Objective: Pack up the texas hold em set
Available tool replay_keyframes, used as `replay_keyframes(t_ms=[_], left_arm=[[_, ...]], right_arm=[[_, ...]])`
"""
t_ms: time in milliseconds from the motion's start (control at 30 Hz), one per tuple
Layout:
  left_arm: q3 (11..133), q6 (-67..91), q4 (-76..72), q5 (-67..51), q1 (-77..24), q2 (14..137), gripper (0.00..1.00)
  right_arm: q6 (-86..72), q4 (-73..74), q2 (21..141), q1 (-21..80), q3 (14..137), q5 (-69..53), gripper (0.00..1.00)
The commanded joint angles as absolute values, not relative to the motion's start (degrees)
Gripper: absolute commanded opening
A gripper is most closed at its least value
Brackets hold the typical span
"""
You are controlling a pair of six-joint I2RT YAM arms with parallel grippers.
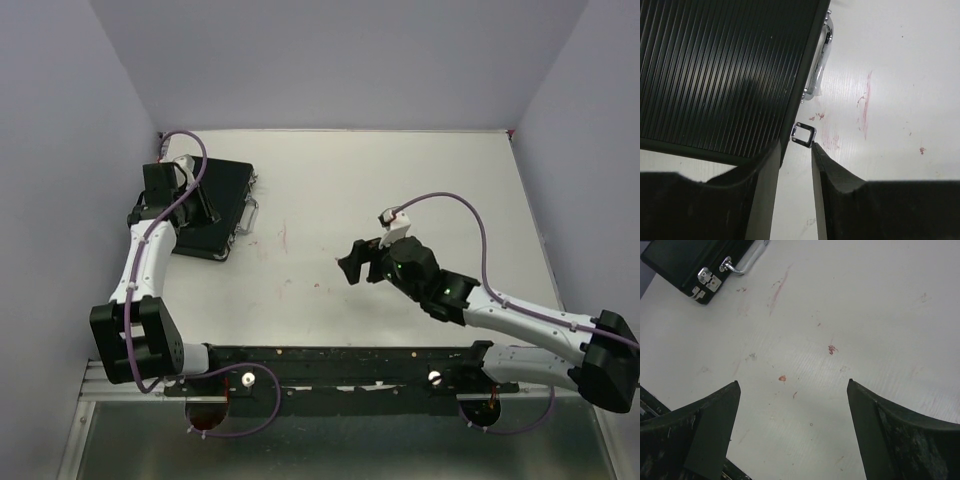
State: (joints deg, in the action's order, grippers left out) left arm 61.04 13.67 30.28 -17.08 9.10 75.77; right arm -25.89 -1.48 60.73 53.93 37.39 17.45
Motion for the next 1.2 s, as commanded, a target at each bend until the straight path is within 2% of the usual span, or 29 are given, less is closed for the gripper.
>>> replay_keyframes(t_ms=[0,267,533,733,767,933,1167], left_arm=[[63.5,13.3,31.2,-14.8,8.5,78.8,0.42],[61.4,15.0,27.6,-16.5,8.6,73.2,0.43],[59.2,15.5,26.5,-16.0,8.6,63.6,0.47],[59.3,15.6,26.5,-16.1,8.5,59.2,0.48],[59.2,15.6,26.5,-16.3,8.5,57.8,0.48],[59.4,15.6,26.8,-16.5,8.6,57.0,0.49],[59.4,15.9,26.7,-17.9,8.8,56.5,0.49]], right_arm=[[-27.7,-7.6,66.3,53.8,38.1,14.0,0.93],[-31.3,-21.1,84.6,54.1,48.0,3.9,0.86],[-33.6,-26.1,107.0,54.2,67.8,-6.9,0.82],[-37.3,-30.6,121.1,54.2,81.5,-15.6,0.72],[-38.7,-32.6,126.3,54.4,87.6,-20.5,0.67],[-40.7,-36.8,131.4,54.5,91.7,-23.6,0.64],[-39.0,-30.9,136.6,54.7,98.9,-22.9,0.63]])
